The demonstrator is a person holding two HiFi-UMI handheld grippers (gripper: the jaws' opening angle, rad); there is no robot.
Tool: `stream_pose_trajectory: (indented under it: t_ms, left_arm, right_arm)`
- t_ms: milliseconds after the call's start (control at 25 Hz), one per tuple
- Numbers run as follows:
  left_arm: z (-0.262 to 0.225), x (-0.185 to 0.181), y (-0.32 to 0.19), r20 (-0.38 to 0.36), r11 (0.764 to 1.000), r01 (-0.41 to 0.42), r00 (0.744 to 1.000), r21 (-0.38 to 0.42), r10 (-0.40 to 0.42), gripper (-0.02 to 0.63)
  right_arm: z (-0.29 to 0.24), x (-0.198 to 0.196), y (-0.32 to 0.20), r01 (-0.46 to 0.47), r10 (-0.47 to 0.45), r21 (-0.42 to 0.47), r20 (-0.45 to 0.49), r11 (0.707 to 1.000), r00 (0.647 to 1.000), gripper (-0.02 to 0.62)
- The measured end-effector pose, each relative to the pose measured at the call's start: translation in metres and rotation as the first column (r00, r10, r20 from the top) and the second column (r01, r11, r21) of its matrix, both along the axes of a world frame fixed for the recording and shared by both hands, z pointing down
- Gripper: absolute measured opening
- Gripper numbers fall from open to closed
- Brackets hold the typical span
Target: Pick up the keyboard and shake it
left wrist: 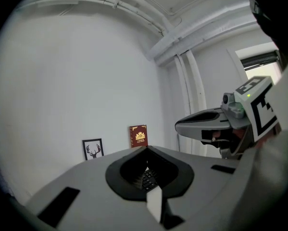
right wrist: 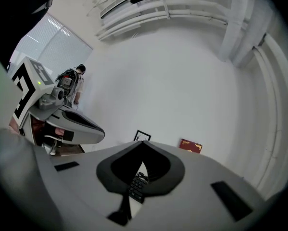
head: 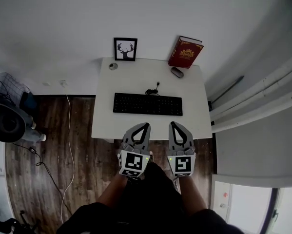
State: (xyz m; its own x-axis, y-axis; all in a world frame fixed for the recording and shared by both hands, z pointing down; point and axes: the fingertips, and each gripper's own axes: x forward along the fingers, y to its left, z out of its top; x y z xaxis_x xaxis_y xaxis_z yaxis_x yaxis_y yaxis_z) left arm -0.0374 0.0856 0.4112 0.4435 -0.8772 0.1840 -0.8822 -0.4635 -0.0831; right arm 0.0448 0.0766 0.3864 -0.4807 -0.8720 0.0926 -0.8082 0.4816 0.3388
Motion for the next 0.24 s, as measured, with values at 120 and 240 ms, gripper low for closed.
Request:
stream_pose_trajectory:
  t_ms: [120,240]
  left_arm:
    - [0.004,0.005,-0.001,0.001,1.000,-0.008,1.000,-0.011,0.008,0.002]
    - [0.011,0.014,-0.003,0.008,0.999,-0.027,1.000,-0.028,0.027,0.002]
  right_arm:
    - [0.004,0.003,-0.002,0.005,-0.005,0.001,-0.009,1.000,1.000,0.021]
    - [0.007,0.009,-0.006,-0.003,0.003,-0.005,-0.002,1.000,1.000,0.021]
